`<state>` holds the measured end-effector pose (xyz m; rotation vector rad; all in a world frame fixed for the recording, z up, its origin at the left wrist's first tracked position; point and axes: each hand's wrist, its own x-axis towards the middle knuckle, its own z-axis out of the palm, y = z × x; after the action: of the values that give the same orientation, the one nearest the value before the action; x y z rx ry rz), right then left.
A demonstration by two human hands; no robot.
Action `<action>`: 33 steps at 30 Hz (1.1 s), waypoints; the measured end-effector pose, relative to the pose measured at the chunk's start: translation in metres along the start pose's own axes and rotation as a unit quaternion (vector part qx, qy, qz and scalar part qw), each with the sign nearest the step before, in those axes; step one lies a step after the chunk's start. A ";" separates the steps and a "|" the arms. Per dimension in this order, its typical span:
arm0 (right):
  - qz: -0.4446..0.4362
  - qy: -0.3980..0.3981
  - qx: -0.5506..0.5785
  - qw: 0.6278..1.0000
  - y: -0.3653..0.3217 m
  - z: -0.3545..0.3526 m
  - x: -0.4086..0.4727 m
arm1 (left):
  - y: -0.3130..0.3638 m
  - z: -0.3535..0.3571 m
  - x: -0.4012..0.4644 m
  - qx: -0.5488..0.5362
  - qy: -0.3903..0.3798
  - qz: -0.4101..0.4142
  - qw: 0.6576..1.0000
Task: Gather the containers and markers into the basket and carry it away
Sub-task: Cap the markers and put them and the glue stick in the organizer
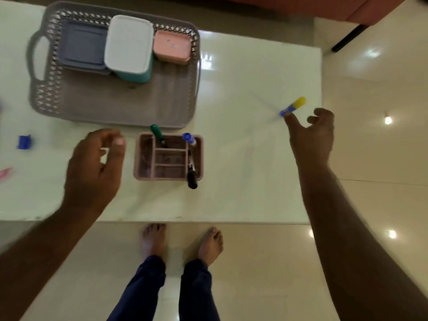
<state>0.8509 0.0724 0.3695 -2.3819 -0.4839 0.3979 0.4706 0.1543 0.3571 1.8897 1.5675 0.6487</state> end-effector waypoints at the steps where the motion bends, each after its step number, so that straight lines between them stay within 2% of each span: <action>1: -0.010 0.009 -0.020 1.000 -0.004 0.002 0.012 | -0.002 0.000 -0.003 -0.008 -0.002 -0.008 1.000; 4: -0.038 0.000 -0.067 0.997 -0.012 0.010 0.038 | -0.012 -0.002 -0.012 -0.010 -0.017 -0.046 0.999; 7: -0.063 -0.024 -0.113 0.991 -0.011 0.020 0.056 | -0.024 -0.005 -0.020 0.004 0.007 -0.084 0.996; 12: -0.079 -0.071 -0.191 0.976 -0.005 0.028 0.065 | -0.045 -0.007 -0.025 0.042 -0.001 -0.113 0.993; 15: -0.069 -0.041 -0.142 0.987 -0.017 0.020 0.053 | -0.052 -0.007 -0.027 0.105 -0.031 -0.100 0.989; 18: -0.091 -0.026 0.036 0.995 -0.044 0.000 0.013 | -0.055 -0.005 -0.028 0.182 -0.084 -0.051 0.978; 20: -0.144 -0.056 0.114 0.981 -0.064 -0.018 -0.031 | -0.057 -0.003 -0.023 0.226 -0.146 -0.073 0.960; 22: -0.178 -0.126 0.152 0.964 -0.079 -0.037 -0.081 | -0.056 0.002 -0.018 0.266 -0.210 -0.118 0.933; 26: -0.186 -0.188 0.123 0.957 -0.100 -0.037 -0.157 | -0.047 0.016 -0.018 0.323 -0.284 -0.140 0.892; 29: -0.207 -0.246 0.096 0.942 -0.101 -0.022 -0.184 | -0.043 0.025 -0.018 0.337 -0.292 -0.153 0.882; 33: -0.289 -0.288 -0.003 0.913 -0.101 0.009 -0.191 | -0.043 0.030 -0.018 0.348 -0.294 -0.157 0.876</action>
<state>0.6545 0.0653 0.4596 -1.9619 -1.4109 0.8122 0.4583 0.1381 0.3055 1.9445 1.7269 -0.6819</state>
